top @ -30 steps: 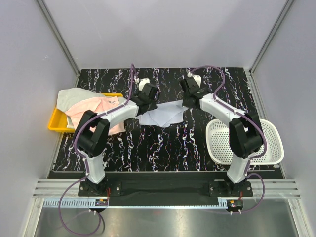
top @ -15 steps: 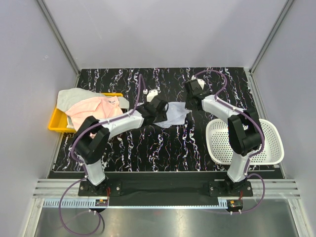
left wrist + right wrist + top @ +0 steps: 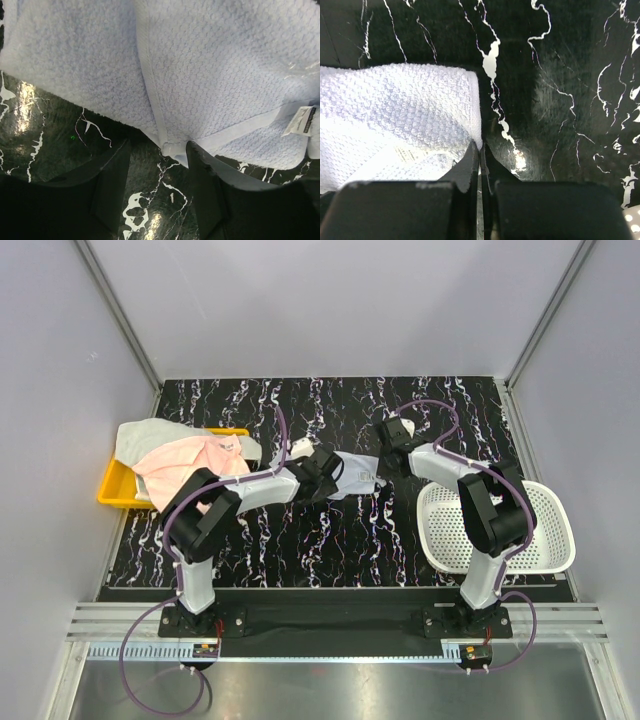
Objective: Fold and stack the towels
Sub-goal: Flatten out the crumpled towel
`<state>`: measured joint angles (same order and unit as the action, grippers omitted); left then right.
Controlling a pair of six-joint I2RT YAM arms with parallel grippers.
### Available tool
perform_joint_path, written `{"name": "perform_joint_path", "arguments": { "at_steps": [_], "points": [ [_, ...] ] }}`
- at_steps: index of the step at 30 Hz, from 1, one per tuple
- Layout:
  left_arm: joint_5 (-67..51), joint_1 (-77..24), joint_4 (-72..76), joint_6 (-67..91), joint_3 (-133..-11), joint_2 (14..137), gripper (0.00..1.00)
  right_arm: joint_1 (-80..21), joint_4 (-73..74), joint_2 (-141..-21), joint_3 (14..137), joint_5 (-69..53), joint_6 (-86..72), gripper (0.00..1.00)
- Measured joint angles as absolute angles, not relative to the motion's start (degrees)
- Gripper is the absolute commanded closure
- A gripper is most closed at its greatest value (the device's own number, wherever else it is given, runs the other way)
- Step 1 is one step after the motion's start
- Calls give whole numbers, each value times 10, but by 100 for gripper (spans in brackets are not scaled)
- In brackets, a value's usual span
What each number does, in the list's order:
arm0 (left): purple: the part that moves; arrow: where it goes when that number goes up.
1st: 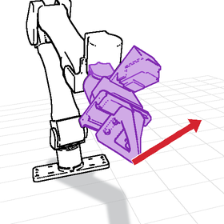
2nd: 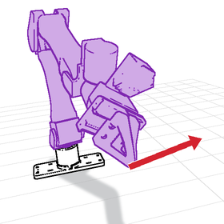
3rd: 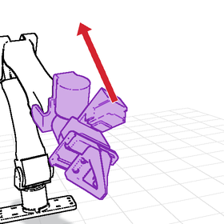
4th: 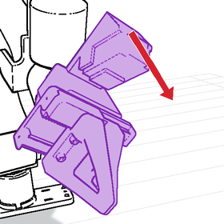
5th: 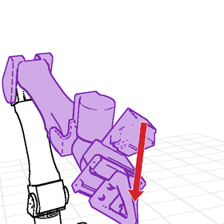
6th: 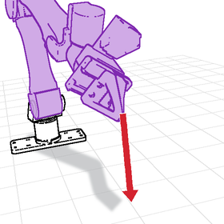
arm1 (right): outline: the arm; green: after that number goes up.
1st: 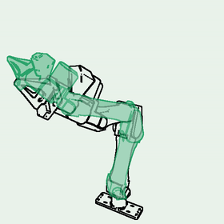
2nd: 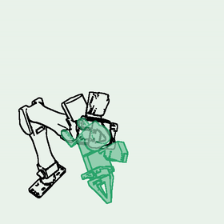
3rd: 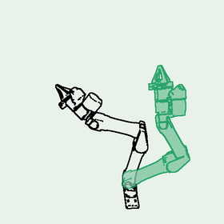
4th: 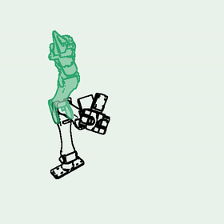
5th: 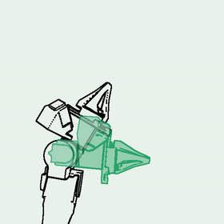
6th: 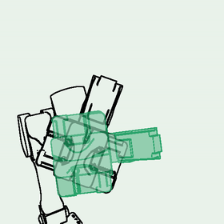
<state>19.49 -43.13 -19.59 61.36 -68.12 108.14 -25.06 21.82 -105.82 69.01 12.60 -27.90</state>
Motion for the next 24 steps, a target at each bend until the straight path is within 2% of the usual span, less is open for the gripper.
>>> {"name": "perform_joint_path", "arguments": {
  "at_steps": [14,24],
  "points": [
    [191,-439,-166,635,-681,1086,51,-251,207,-1030,673,124,-283,100],
    [189,-439,-166,635,-702,1107,64,-251,207,-1019,673,124,-283,100]
  ]
}}
